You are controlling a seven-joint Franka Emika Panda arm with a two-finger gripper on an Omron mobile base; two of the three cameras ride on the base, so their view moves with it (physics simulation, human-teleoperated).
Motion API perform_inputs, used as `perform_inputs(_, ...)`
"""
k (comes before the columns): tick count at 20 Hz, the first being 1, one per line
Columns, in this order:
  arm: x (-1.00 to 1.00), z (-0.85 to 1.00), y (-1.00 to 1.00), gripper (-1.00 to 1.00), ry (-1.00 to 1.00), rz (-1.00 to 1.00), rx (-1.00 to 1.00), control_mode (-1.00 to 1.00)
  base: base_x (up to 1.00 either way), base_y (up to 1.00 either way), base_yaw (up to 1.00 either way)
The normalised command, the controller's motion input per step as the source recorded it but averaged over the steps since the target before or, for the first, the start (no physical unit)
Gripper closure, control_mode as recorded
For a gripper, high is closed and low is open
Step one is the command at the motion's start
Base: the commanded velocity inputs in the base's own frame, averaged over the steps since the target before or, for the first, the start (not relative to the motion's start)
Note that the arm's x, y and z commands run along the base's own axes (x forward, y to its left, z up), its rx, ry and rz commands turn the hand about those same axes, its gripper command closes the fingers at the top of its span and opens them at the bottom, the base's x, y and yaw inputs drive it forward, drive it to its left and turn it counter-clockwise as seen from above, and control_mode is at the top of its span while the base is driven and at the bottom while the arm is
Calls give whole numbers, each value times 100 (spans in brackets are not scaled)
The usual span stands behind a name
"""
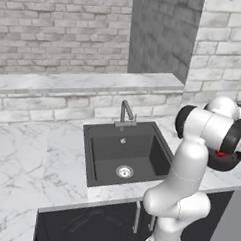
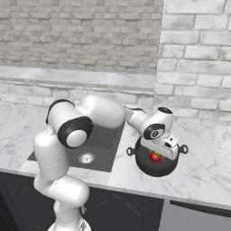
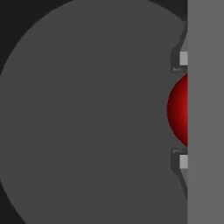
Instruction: Dump the tomato from the pot into the sink. Then turn on the water and wash the tomato. Then turn off the water and put the tomato back in the pot.
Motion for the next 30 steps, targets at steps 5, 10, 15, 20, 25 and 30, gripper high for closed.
perform_inputs(5,0,56,5,100,0,0,-2,-100,0,0,0)
perform_inputs(10,4,-9,0,100,11,0,0,-100,0,0,0)
perform_inputs(15,23,-39,0,100,33,-5,-1,-100,0,0,0)
perform_inputs(20,1,-11,0,100,-34,0,0,-100,0,0,0)
perform_inputs(25,-1,-15,-5,100,4,-7,-3,-100,0,0,0)
perform_inputs(30,13,34,29,100,-16,-3,-8,-100,0,0,0)
